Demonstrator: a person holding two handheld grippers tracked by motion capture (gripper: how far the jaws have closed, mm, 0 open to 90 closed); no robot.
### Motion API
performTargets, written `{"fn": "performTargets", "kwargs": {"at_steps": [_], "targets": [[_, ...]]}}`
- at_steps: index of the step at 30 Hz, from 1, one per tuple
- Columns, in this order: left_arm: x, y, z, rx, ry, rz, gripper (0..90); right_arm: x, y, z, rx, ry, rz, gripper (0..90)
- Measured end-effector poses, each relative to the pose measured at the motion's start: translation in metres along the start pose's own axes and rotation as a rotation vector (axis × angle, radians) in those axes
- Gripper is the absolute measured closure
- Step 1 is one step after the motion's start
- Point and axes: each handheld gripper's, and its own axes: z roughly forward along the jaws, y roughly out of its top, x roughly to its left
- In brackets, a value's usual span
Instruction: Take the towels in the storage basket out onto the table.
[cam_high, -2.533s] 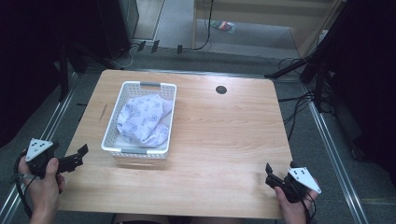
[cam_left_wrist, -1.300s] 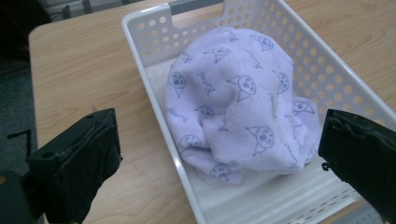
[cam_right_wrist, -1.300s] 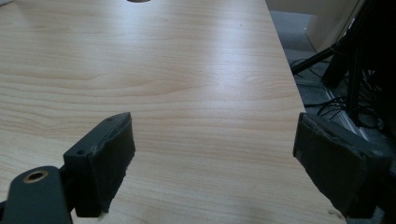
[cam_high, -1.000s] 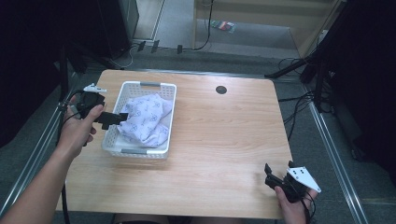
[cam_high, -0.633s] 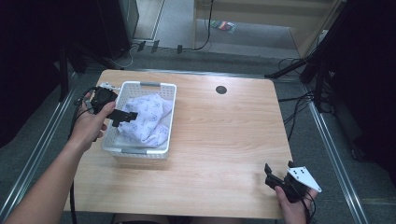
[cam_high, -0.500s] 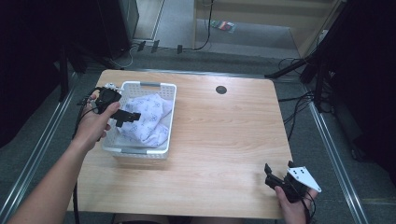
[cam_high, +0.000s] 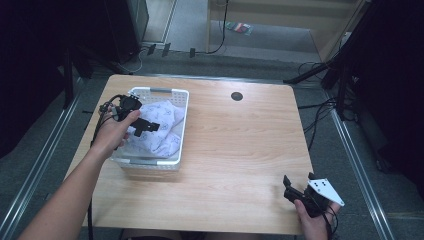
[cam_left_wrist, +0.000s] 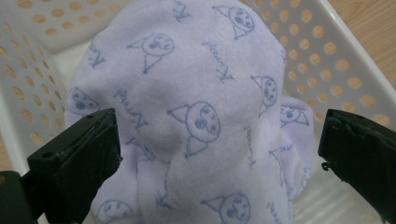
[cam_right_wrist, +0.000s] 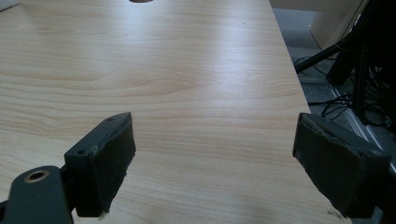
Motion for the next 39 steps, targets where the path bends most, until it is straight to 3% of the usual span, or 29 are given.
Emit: {"fn": "performTargets", "kwargs": {"at_steps": [3, 6, 13, 21, 23, 32, 34, 39], "targets": [[-0.001, 0.000, 0.006, 0.002, 0.002, -0.007, 0.0, 0.000, 0.000, 0.000, 0.002, -0.001, 0.001, 12.9], [-0.002, -0.002, 0.019, 0.044, 0.013, 0.006, 0.0, 0.000, 0.000, 0.000, 0.001, 0.001, 0.001, 12.9], [-0.002, -0.005, 0.032, 0.064, 0.021, -0.016, 0.0, 0.000, 0.000, 0.000, 0.000, 0.002, 0.004, 12.9], [-0.004, -0.006, 0.043, 0.102, 0.056, -0.014, 0.0, 0.000, 0.000, 0.000, 0.004, 0.010, -0.006, 13.0], [-0.003, -0.010, 0.050, 0.133, 0.072, -0.020, 0.0, 0.001, 0.000, 0.000, 0.005, 0.013, -0.004, 13.0], [-0.011, -0.014, 0.063, 0.175, 0.136, 0.027, 0.0, 0.001, 0.000, 0.000, 0.006, 0.013, -0.007, 13.0], [-0.014, -0.017, 0.072, 0.211, 0.154, 0.034, 0.1, 0.001, 0.000, 0.000, 0.006, 0.012, -0.006, 13.0], [-0.013, -0.021, 0.075, 0.180, 0.160, 0.032, 0.0, 0.001, 0.000, 0.000, 0.007, 0.013, -0.007, 13.0]]}}
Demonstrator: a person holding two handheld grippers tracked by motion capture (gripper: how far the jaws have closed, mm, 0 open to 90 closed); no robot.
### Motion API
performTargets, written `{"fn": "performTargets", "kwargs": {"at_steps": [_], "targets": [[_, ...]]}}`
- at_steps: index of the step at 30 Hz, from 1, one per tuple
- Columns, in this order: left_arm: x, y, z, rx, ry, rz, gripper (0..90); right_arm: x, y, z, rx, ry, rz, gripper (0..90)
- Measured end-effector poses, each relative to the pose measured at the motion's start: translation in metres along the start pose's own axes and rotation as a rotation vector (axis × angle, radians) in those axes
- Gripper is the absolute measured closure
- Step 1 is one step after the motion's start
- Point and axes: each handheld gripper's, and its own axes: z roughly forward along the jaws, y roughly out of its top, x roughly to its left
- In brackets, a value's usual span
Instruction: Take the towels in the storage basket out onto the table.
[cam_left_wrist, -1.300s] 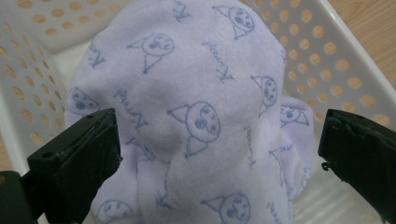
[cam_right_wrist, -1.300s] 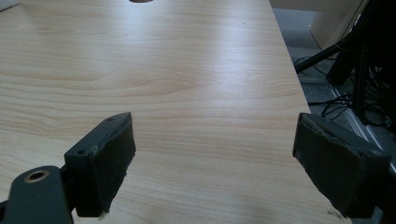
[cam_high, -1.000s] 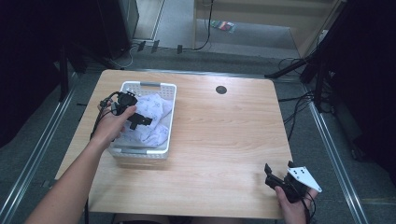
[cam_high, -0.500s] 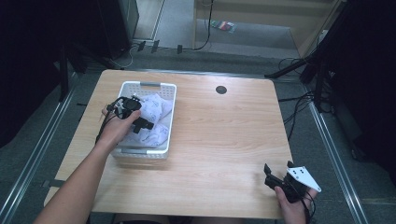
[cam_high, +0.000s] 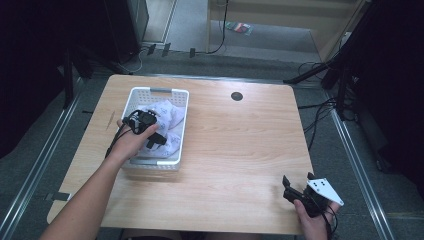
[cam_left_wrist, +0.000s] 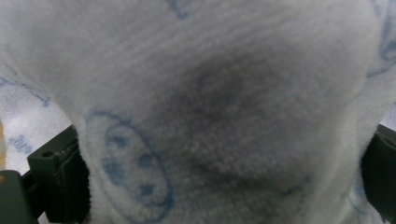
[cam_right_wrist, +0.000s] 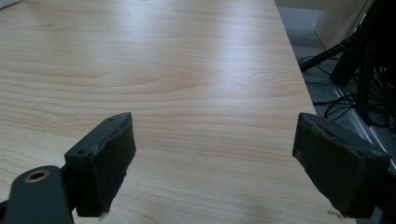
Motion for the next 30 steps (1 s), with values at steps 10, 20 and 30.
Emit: {"fn": "performTargets", "kwargs": {"at_steps": [10, 20, 30], "targets": [[-0.002, 0.001, -0.002, 0.018, 0.005, -0.003, 7.1, 0.000, 0.000, 0.001, 0.006, -0.001, -0.013, 13.2], [0.001, 0.004, -0.013, 0.016, 0.025, -0.009, 52.3, 0.000, 0.000, 0.001, 0.007, 0.004, -0.011, 13.3], [0.008, 0.014, -0.033, 0.031, -0.044, -0.053, 59.6, 0.000, 0.000, 0.001, 0.007, 0.005, -0.010, 13.2]]}}
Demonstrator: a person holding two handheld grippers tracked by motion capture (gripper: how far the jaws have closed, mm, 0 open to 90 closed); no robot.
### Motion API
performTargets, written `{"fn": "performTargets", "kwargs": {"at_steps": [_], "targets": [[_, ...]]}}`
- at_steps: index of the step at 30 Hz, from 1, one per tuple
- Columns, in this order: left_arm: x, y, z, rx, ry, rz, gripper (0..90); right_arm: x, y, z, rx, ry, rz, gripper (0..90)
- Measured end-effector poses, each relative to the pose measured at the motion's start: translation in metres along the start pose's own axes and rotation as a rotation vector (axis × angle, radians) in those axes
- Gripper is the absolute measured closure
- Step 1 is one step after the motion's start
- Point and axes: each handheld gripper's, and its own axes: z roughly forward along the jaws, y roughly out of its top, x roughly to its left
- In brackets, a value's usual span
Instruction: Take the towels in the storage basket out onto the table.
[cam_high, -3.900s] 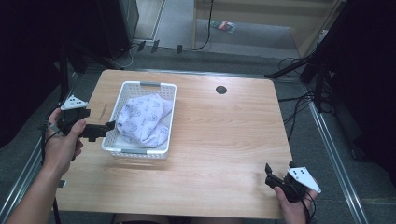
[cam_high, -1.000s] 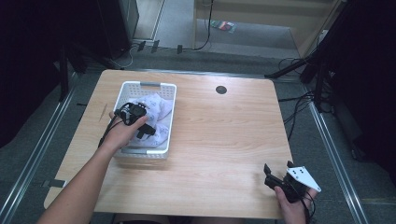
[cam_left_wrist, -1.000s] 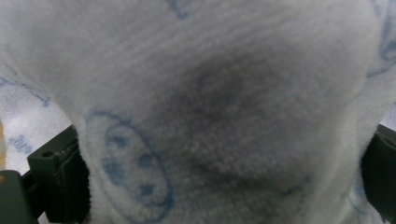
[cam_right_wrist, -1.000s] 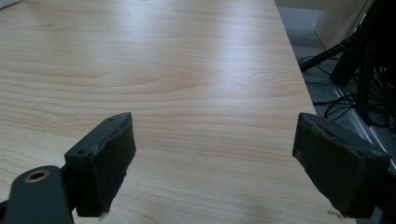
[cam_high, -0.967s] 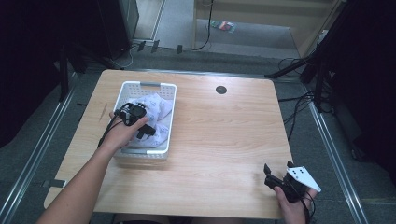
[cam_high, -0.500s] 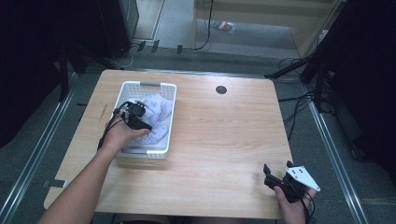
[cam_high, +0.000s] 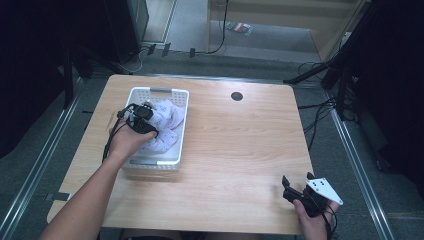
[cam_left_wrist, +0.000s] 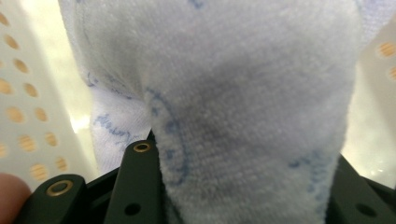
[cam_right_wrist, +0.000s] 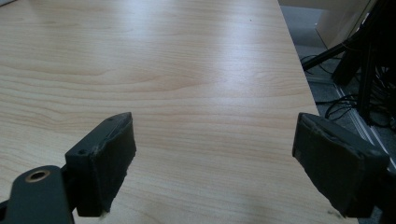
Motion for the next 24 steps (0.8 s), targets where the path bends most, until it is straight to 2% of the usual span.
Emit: {"fn": "performTargets", "kwargs": {"at_steps": [5, 15, 24], "targets": [[0.002, 0.006, -0.022, -0.015, 0.008, 0.009, 59.6, 0.000, 0.000, 0.000, -0.003, 0.004, 0.000, 13.2], [0.004, 0.015, -0.048, -0.031, 0.027, 0.025, 59.4, 0.000, 0.000, 0.000, -0.003, 0.003, -0.002, 13.2], [0.008, 0.019, -0.070, -0.047, 0.038, 0.022, 59.3, 0.000, 0.000, 0.000, -0.003, 0.002, 0.000, 13.2]]}}
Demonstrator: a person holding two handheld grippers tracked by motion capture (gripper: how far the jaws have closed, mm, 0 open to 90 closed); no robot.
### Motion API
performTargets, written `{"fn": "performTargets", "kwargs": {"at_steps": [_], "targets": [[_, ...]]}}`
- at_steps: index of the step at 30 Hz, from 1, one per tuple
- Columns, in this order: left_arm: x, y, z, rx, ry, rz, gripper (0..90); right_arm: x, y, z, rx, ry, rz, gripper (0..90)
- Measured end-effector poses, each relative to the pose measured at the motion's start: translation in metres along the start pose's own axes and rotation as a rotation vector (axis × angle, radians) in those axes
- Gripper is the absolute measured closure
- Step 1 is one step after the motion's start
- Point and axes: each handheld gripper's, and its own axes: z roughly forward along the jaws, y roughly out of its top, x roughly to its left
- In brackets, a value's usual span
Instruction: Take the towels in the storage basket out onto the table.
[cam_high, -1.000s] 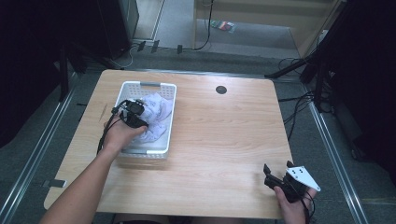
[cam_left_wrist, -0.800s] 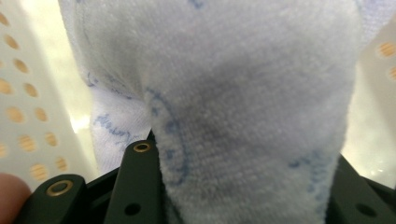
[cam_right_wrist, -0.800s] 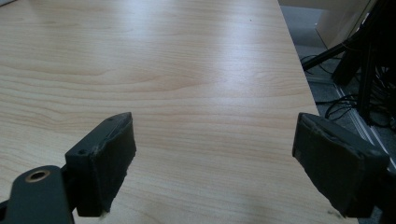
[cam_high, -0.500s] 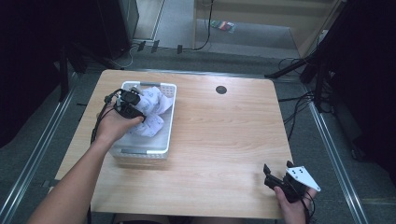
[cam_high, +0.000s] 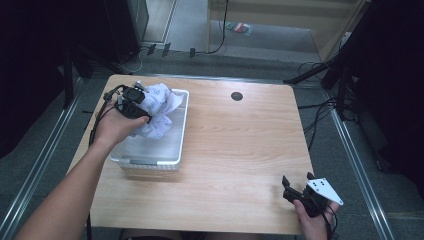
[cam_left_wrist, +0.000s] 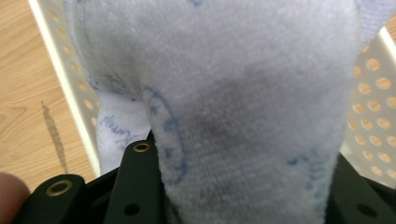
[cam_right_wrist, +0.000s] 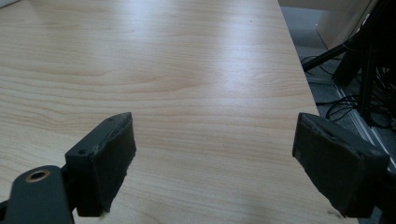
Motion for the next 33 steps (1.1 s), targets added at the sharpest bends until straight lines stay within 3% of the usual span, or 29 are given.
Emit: {"fn": "performTargets", "kwargs": {"at_steps": [9, 14, 21, 26, 33], "targets": [[0.000, 0.007, -0.019, -0.026, -0.010, -0.003, 59.1, 0.000, 0.000, 0.000, 0.001, -0.003, -0.004, 13.2], [-0.003, 0.012, -0.027, -0.030, -0.008, 0.015, 59.0, 0.001, 0.000, 0.000, 0.001, -0.003, -0.004, 13.2], [-0.014, 0.022, -0.042, -0.045, -0.014, 0.045, 59.0, 0.001, 0.000, 0.000, 0.001, -0.002, -0.007, 13.3], [-0.021, 0.027, -0.046, -0.053, -0.033, 0.046, 58.9, 0.002, 0.000, 0.000, -0.004, -0.007, -0.016, 13.7], [-0.036, 0.037, -0.051, -0.060, -0.036, 0.080, 58.8, 0.001, 0.000, 0.000, -0.005, -0.006, -0.014, 13.4]]}}
